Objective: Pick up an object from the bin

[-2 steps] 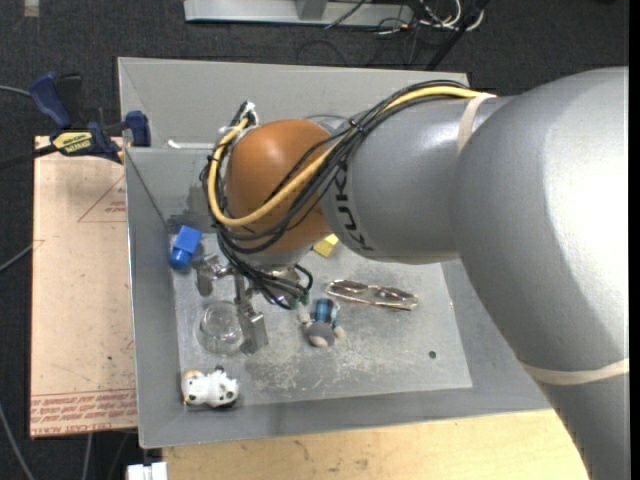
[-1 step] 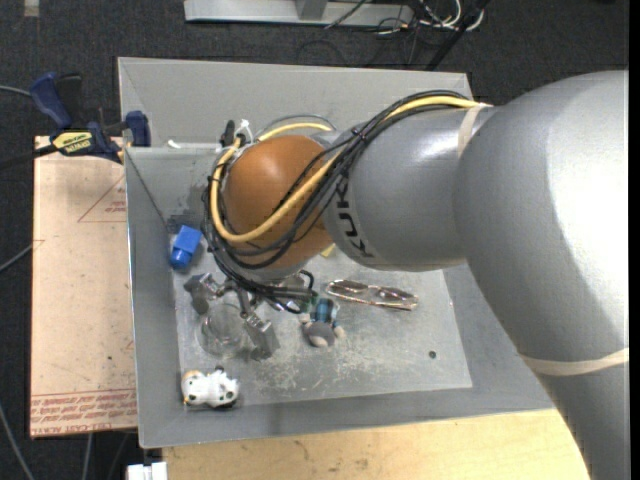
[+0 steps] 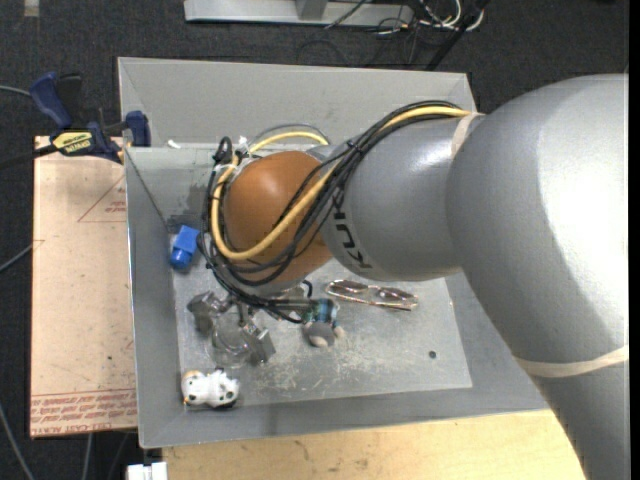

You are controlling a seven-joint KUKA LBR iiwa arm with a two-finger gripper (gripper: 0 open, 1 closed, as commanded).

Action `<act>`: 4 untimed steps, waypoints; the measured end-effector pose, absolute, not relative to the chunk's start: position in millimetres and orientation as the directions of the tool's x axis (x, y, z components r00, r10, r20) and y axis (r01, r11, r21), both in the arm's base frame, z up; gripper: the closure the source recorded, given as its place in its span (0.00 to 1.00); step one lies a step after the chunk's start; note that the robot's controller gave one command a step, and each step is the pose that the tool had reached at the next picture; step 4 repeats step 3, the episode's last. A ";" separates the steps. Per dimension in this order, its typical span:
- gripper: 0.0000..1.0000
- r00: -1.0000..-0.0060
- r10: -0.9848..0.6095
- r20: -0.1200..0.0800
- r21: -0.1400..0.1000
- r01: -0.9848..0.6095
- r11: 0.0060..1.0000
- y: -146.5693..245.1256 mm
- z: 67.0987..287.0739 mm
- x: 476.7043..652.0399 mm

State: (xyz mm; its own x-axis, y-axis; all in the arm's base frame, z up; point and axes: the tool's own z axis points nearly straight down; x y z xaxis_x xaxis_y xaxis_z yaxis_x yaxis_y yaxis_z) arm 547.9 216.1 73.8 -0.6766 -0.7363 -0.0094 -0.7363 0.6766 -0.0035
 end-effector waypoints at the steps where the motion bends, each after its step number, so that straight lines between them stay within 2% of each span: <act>1: 1.00 -0.677 -0.736 -0.009 -0.003 -0.736 0.677 216.1 73.8 547.9; 2: 1.00 -0.677 -0.736 -0.007 -0.002 -0.736 0.677 216.0 77.0 547.2; 3: 1.00 -0.677 -0.736 0.003 0.004 -0.736 0.677 215.7 90.8 544.5; 4: 1.00 -0.677 -0.736 0.003 0.004 -0.736 0.677 215.7 90.8 544.5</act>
Offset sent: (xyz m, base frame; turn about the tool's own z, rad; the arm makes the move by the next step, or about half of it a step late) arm 0.0000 0.0000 0.0352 0.0000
